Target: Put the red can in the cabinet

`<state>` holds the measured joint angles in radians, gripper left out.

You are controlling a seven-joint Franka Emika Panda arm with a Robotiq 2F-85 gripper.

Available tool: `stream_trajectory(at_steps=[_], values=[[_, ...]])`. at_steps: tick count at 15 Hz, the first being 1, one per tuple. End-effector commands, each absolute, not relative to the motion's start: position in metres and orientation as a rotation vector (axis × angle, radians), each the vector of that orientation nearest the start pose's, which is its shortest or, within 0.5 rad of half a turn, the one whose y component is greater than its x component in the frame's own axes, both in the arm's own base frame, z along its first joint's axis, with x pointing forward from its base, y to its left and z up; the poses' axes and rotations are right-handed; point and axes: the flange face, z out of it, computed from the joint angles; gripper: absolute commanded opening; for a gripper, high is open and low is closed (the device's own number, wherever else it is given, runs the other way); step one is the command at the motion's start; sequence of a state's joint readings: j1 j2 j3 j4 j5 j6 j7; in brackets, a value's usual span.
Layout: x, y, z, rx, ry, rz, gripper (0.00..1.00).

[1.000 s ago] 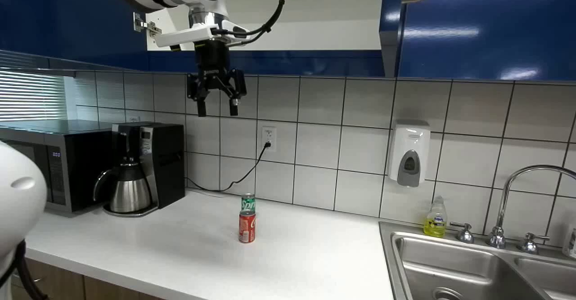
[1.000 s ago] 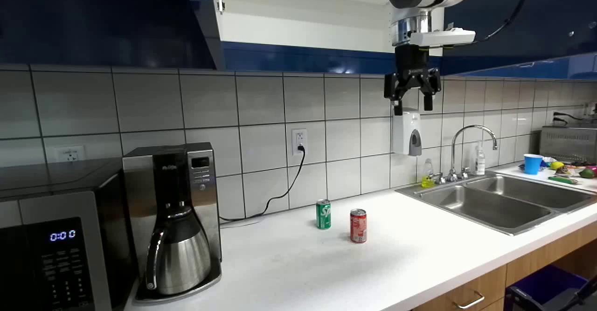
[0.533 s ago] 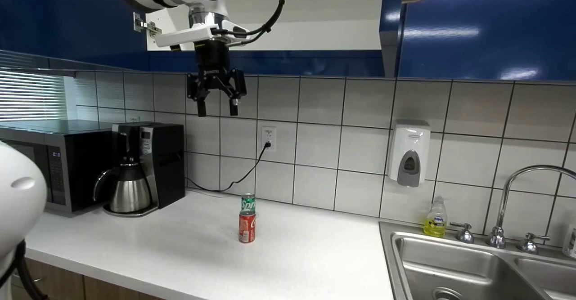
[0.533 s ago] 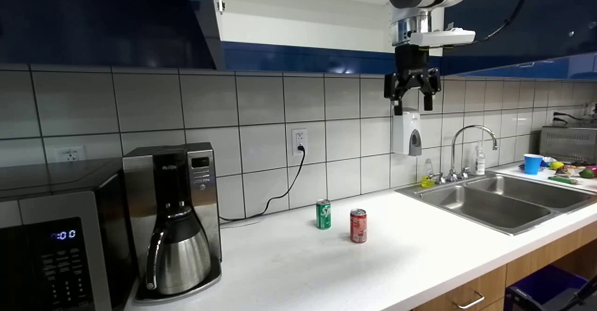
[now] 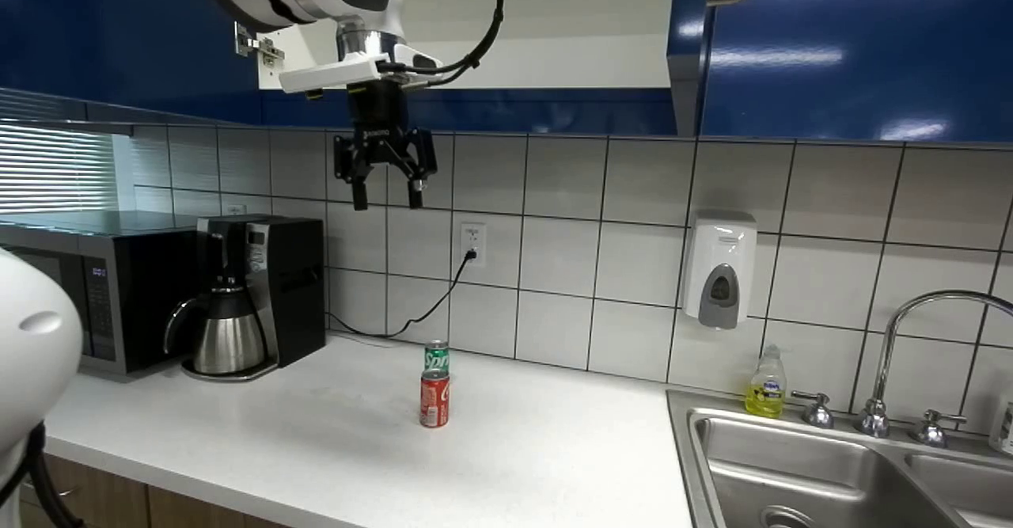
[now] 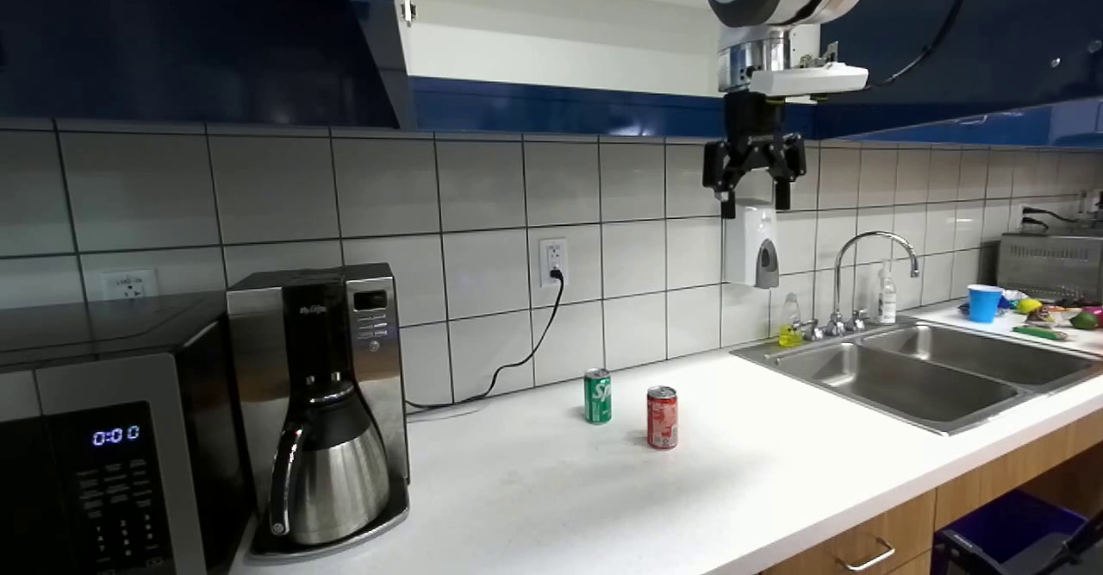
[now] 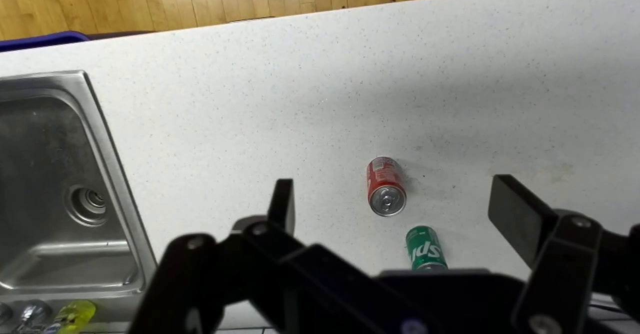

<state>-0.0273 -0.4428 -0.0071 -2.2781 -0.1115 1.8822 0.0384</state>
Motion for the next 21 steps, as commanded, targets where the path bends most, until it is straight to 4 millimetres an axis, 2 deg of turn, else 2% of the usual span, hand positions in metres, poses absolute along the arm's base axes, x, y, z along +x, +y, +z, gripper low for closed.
stream_trajectory(at_steps=[1,9,14,21], values=[[0.448,-0.022,0.509,-3.239,0.044,-0.073,1.0],[0.5,-0.023,0.404,-3.246,0.028,0.015,1.0],[0.522,-0.023,0.339,-3.254,-0.007,0.026,1.0],[0.544,-0.018,0.265,-3.256,-0.031,-0.004,1.0]])
